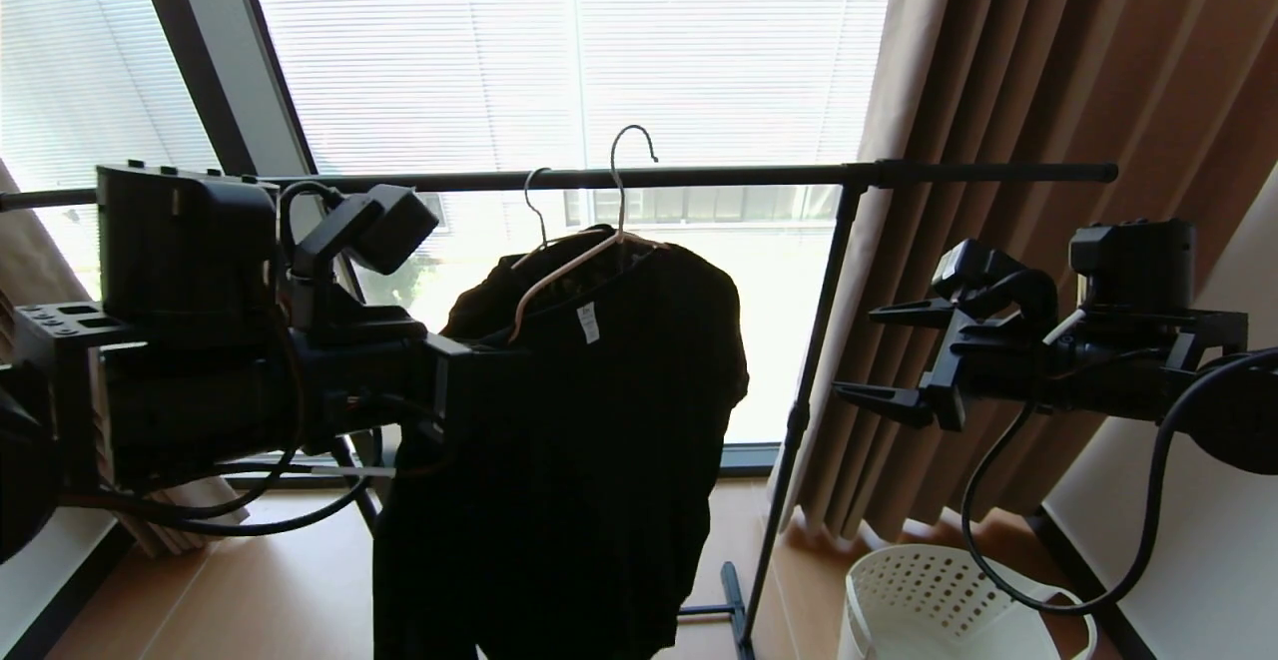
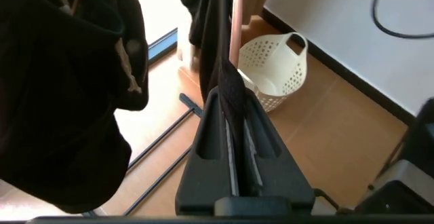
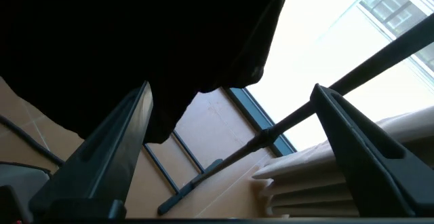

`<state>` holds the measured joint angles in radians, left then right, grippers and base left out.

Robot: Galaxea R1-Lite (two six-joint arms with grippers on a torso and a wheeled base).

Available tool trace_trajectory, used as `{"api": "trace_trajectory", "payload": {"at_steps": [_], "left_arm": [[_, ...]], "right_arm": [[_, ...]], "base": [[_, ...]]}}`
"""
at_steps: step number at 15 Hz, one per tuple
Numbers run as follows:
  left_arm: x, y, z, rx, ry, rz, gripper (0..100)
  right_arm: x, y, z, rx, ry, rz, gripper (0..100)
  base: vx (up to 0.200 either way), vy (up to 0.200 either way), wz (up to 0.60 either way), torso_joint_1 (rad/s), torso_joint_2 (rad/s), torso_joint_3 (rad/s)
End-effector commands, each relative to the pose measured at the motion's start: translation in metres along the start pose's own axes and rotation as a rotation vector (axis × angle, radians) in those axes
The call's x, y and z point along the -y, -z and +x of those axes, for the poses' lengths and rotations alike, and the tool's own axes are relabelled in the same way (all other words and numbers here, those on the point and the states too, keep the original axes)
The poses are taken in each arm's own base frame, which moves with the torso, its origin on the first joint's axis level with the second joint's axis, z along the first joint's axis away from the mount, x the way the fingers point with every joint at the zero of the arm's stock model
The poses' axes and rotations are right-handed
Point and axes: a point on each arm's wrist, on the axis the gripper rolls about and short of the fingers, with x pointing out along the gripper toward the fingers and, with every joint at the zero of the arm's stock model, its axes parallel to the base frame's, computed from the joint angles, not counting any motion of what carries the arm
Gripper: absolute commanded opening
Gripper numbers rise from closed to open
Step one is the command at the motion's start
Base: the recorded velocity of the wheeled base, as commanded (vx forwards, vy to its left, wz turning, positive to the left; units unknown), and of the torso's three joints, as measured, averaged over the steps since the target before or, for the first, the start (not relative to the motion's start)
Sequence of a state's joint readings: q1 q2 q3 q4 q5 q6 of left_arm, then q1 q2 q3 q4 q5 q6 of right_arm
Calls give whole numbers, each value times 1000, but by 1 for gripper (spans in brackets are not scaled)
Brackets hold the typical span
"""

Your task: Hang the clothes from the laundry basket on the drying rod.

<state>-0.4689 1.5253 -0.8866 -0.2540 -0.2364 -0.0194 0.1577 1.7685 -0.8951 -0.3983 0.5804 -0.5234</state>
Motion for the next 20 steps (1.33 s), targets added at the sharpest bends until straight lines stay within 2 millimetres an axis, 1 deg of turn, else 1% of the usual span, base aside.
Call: {"api": "trace_trajectory", "payload": {"at_steps": [1, 2, 6, 10, 12, 14, 18, 20], "left_arm": [[5, -5, 28, -19, -30, -25, 0], [6, -8, 38, -18, -57, -31, 0], [3, -12, 60, -27, -64, -41, 0], [-5, -15, 84, -30, -117, -45, 0], [-8, -17, 93, -24, -128, -66, 0], [-10, -19, 99, -17, -132, -80, 0], [-19, -15, 101, -30, -153, -92, 0], [-19, -15, 101, -28, -151, -111, 0]], "right_arm": [[-1, -1, -1, 2, 2, -5, 100], [-1, -1, -1, 1, 3, -5, 100], [-1, -1, -1, 0, 4, -3, 100], [-1, 0, 0, -2, 1, -4, 100], [-1, 0, 0, -4, 2, -2, 100], [-1, 1, 1, -5, -1, -3, 100], [-1, 4, 4, -13, -3, 1, 100], [-1, 4, 4, -14, -4, 1, 100]], "base": [[0, 0, 0, 0, 0, 0], [0, 0, 0, 0, 0, 0], [0, 0, 0, 0, 0, 0], [0, 0, 0, 0, 0, 0], [0, 0, 0, 0, 0, 0], [0, 0, 0, 0, 0, 0], [0, 0, 0, 0, 0, 0], [0, 0, 0, 0, 0, 0]]}}
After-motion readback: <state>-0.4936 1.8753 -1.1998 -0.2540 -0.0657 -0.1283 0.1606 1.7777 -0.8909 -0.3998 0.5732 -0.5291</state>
